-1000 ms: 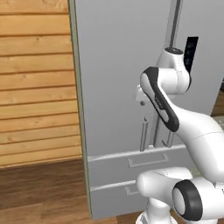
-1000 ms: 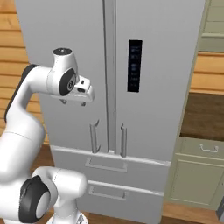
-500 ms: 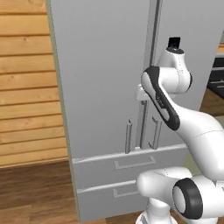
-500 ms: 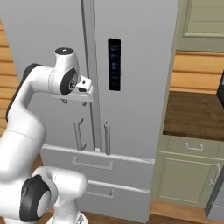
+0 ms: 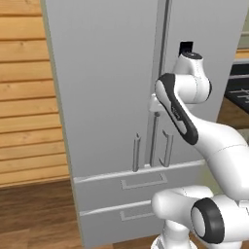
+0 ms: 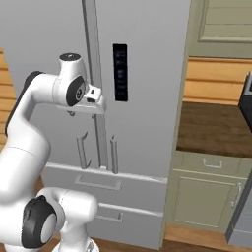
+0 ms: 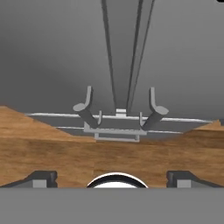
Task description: Take the strawberry from the fridge and place it on top of the pancake, located on the dining counter.
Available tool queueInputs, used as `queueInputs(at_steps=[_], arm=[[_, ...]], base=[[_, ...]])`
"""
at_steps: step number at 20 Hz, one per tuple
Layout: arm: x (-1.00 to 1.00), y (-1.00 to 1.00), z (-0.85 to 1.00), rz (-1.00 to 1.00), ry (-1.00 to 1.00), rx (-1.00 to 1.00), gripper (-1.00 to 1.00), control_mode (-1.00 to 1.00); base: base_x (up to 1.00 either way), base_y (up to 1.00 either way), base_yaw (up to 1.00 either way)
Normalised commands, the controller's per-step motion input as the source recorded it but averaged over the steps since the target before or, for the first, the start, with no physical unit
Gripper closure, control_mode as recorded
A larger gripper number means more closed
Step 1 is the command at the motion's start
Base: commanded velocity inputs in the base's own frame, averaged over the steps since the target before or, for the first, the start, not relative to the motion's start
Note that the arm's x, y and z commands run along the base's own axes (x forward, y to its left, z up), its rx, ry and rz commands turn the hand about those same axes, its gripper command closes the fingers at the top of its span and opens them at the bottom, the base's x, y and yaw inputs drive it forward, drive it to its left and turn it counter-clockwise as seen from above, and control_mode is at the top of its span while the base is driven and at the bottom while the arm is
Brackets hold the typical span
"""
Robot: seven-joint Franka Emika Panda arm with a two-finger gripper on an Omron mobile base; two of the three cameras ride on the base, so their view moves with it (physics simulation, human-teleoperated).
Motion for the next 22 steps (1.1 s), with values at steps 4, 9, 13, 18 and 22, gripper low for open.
queueInputs(at_steps=[4,9,13,18,22], arm=[[0.00,0.00,0.00,0.00,0.00,0.00,-1.00,1.00],[0.00,0.00,0.00,0.00,0.00,0.00,-1.00,1.00],[0.00,0.00,0.00,0.00,0.00,0.00,-1.00,1.00],[0.00,0.00,0.00,0.00,0.01,0.00,-1.00,-1.00],[0.00,-0.02,-0.16,0.00,0.00,0.00,-1.00,-1.00]], base=[[0.00,-0.36,-0.01],[-0.20,-0.12,-0.01],[-0.74,0.00,-0.05],[-0.39,0.00,-0.02],[0.00,0.00,0.00]])
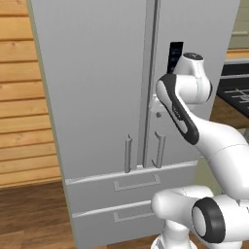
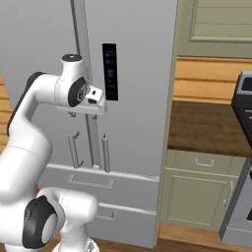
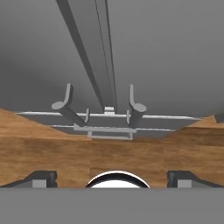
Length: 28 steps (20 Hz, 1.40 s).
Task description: Take the strawberry from the fridge and place it on top of the pancake, located on the dining counter.
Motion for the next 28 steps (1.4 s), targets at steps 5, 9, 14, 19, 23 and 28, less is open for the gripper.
queueInputs(at_steps=[5,9,14,19,23,28], arm=[[0.20,-0.02,-0.73,0.00,-0.02,0.00,-1.00,-1.00],[0.31,-0.13,-0.53,0.00,-0.07,0.00,-1.00,-1.00],[0.71,-0.19,-0.55,-0.01,-0.02,-0.04,-1.00,-1.00],[0.55,-0.02,-0.58,0.00,-0.07,-0.11,-1.00,-1.00],[0.31,0.00,-0.43,0.00,-0.02,-0.06,-1.00,-1.00],[0.13,-0.12,-0.47,0.00,0.00,0.00,-1.00,-1.00]], base=[[0.00,0.00,0.00],[0.00,0.00,0.00],[0.00,0.00,0.00],[0.00,0.00,0.00],[0.00,0.00,0.00],[0.00,0.00,0.00]])
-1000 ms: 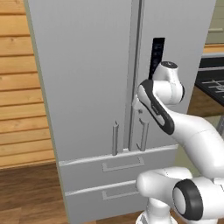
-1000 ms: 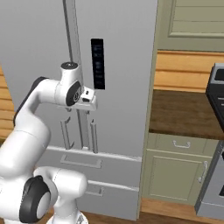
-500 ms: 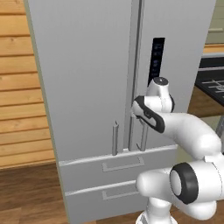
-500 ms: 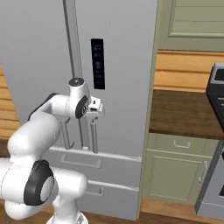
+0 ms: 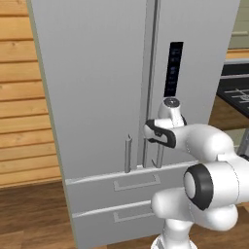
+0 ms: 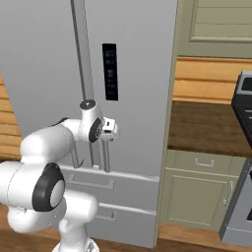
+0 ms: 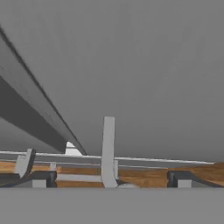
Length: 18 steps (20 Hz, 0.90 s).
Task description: Take the strawberry from the fridge and place it on top of the pancake, located on the dining counter.
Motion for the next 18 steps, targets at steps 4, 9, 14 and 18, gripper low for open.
queueInputs(at_steps=[4,9,14,18], arm=[[0.02,-0.22,-0.31,0.00,-0.01,0.02,-1.00,-1.00],[0.00,-0.17,-0.20,0.00,-0.04,0.02,1.00,-1.00],[-0.11,-0.16,-0.08,0.00,-0.09,0.00,1.00,-1.00],[-0.32,-0.30,-0.02,0.00,-0.02,0.02,1.00,-1.00]], base=[[0.00,0.00,0.00],[0.00,0.00,0.00],[0.00,0.00,0.00],[0.00,0.00,0.00]])
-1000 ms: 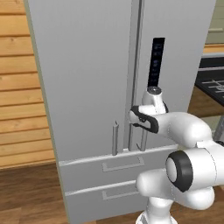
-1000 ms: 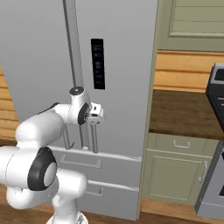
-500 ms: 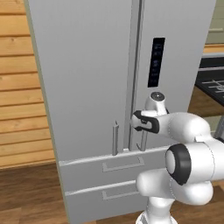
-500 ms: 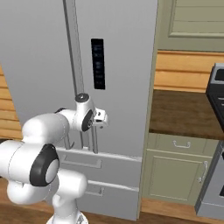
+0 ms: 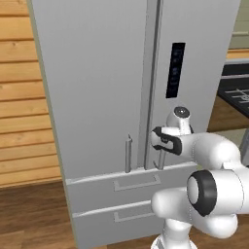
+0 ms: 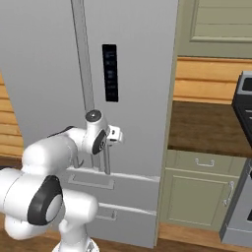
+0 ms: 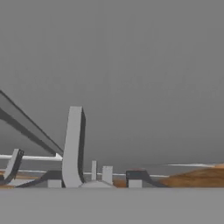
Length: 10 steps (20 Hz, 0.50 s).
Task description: Take the strawberry from the fridge and place it on top of the pancake, located on the dining counter.
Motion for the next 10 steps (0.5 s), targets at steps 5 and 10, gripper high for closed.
queueInputs(at_steps=[5,10], arm=[[-0.60,-0.55,0.00,0.00,0.00,0.05,1.00,-1.00],[-0.77,-0.86,0.00,0.00,0.00,0.04,1.00,-1.00]], base=[[0.00,0.00,0.00],[0.00,0.00,0.00]])
